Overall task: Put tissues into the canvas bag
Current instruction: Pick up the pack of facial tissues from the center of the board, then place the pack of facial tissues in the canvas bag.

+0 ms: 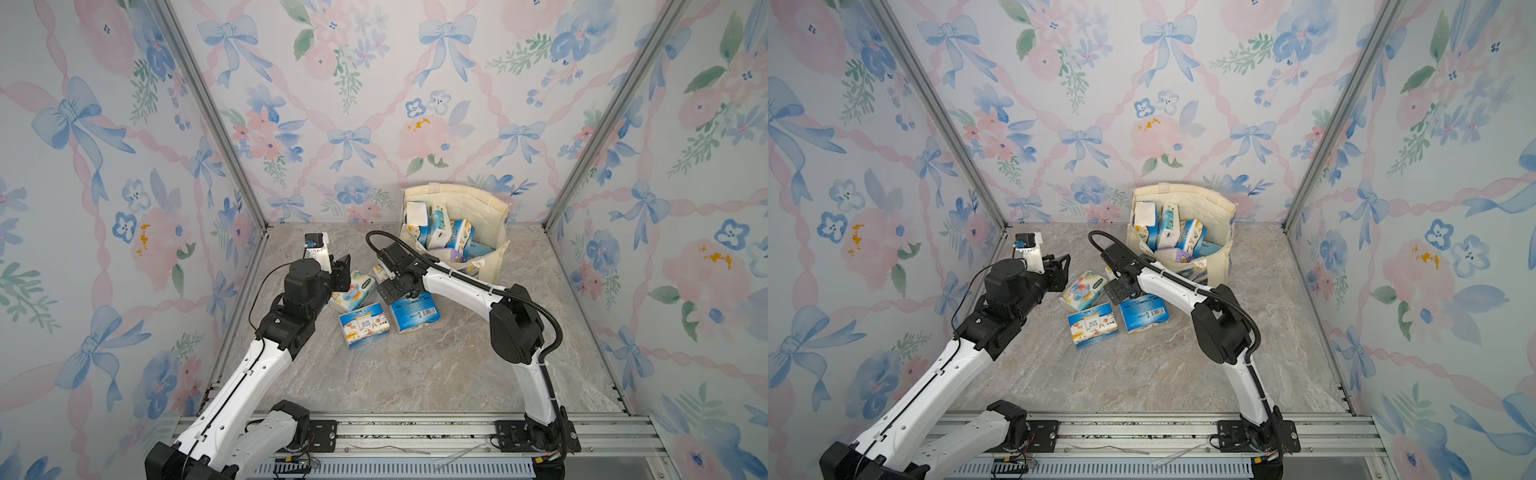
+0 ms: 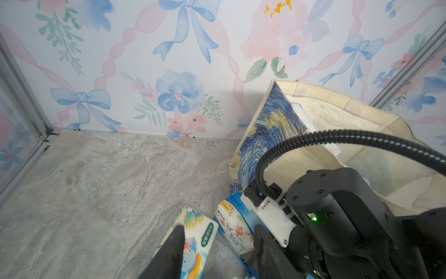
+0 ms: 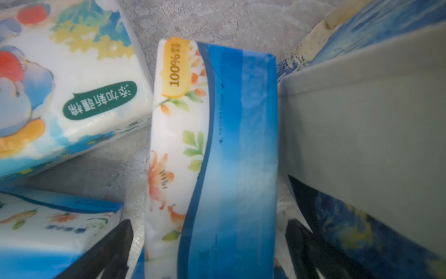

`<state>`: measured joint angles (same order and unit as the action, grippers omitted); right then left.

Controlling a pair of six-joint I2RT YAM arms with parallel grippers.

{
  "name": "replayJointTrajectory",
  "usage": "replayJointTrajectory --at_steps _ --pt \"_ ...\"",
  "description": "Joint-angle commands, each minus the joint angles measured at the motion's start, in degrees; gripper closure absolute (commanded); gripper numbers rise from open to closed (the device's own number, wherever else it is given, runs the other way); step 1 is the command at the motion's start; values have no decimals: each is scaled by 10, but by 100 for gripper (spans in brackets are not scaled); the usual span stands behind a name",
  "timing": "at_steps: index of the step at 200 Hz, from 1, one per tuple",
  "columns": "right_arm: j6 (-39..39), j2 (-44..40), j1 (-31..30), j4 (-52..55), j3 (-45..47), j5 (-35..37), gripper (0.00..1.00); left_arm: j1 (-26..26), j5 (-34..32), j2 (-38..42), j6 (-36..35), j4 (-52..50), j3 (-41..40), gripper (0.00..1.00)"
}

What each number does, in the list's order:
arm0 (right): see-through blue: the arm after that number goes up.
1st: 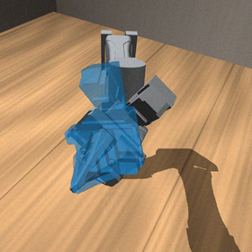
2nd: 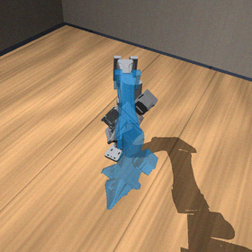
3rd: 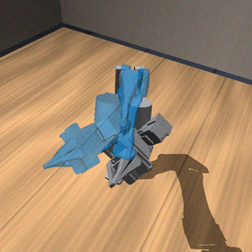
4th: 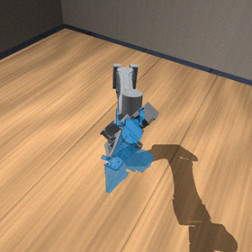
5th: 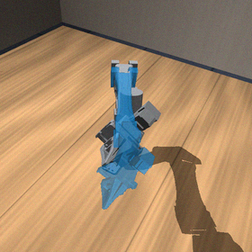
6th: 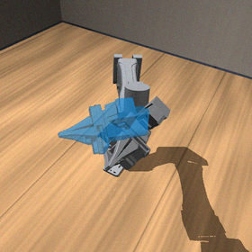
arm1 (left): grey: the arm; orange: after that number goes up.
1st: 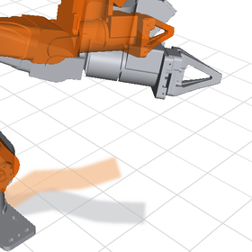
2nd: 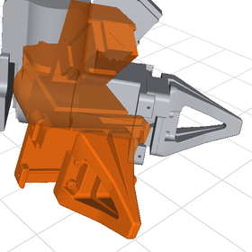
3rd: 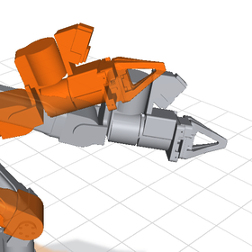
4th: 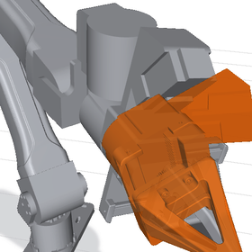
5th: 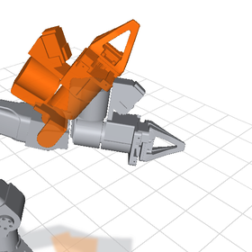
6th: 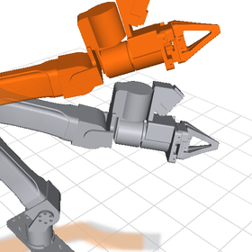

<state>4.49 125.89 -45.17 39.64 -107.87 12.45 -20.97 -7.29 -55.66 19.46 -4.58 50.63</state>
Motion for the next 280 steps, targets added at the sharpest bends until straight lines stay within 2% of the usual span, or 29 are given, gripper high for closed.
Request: replayJointTrajectory --at_steps 1,51,81,108,156,214,233,245,280 --pt "9 24 9 22 -28 -1 1 2 -4 0 -12 -6 1 51" --pt "9 67 7 50 -82 1 14 3 -7 1 -13 -10 3 51" --pt "6 68 2 56 -91 -7 31 5 -8 1 -13 -13 6 51" --pt "3 36 -4 40 -75 -8 44 6 -12 -4 -11 -21 12 51" --pt "-18 -77 -23 -14 -37 -36 44 8 -42 -25 -1 -43 18 50" --pt "-30 -285 -10 -111 32 -134 44 10 -46 -36 0 -48 19 51" --pt "-32 -361 15 -133 62 -102 44 10 -46 -36 -1 -50 18 51" --pt "-43 -390 33 -127 71 -49 44 12 -47 -37 -1 -49 17 51" --pt "-50 -388 106 -52 59 36 44 13 -48 -46 -4 -53 23 51"
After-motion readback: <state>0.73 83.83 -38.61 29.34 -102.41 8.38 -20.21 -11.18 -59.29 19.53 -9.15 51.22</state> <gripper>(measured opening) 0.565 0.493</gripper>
